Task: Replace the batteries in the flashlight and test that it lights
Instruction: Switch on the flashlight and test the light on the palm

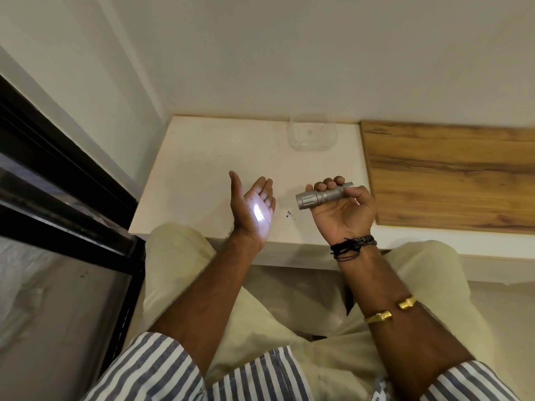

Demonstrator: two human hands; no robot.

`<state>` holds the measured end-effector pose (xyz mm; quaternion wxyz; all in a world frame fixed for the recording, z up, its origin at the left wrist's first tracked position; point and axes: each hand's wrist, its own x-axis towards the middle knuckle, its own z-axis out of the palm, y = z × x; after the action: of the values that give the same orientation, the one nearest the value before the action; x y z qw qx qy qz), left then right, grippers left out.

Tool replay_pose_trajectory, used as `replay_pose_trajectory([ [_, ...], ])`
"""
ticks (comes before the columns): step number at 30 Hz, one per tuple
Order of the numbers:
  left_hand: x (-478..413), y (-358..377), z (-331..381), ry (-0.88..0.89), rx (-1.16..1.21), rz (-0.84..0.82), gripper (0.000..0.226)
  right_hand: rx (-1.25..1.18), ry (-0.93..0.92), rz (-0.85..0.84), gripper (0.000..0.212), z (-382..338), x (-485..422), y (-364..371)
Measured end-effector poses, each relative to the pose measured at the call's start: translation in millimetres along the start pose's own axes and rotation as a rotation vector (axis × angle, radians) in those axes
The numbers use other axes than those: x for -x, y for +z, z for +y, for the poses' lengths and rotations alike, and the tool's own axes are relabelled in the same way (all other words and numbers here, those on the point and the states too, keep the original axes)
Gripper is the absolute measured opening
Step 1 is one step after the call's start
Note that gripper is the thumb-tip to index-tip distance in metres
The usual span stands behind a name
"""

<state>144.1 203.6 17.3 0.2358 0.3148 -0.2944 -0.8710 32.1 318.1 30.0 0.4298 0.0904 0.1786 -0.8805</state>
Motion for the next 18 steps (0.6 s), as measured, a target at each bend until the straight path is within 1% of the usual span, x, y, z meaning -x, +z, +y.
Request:
replay_pose_trajectory([
  [3,-0.4,0.0,0.3,0.008,-0.006,0.016,0.094,0.116,0.010,0.060,0.030,0.2,-4.9,0.1],
  [5,-2.3,-1.2,2.1,0.023,-0.005,0.045,0.092,0.250,-0.021,0.071,0.027,0.3,-5.4,-1.8],
  [6,-3.1,-2.2,3.6,0.037,-0.002,0.061,0.092,0.355,-0.062,0.080,0.024,0.4,-5.5,-3.1],
  [8,-4.0,-5.6,6.2,0.072,0.009,0.097,0.094,0.601,-0.197,0.110,0.022,1.5,-3.9,-4.9],
  [10,-3.9,-8.6,7.8,0.108,0.010,0.120,0.094,0.881,-0.402,0.153,0.022,3.5,-1.7,-4.7],
  [12,-3.6,-9.4,8.4,0.125,-0.008,0.126,0.093,1.089,-0.621,0.135,0.025,5.4,0.0,-4.2],
  [15,-3.7,-8.1,7.7,0.134,-0.036,0.137,0.093,1.156,-0.832,0.022,0.028,7.5,1.5,-2.7],
  [16,-3.5,-7.3,7.6,0.139,-0.042,0.141,0.093,1.169,-0.864,-0.003,0.030,7.5,1.2,-2.4],
  [18,-3.1,-6.4,6.9,0.143,-0.049,0.144,0.092,1.175,-0.857,-0.032,0.033,7.6,0.4,-2.1],
])
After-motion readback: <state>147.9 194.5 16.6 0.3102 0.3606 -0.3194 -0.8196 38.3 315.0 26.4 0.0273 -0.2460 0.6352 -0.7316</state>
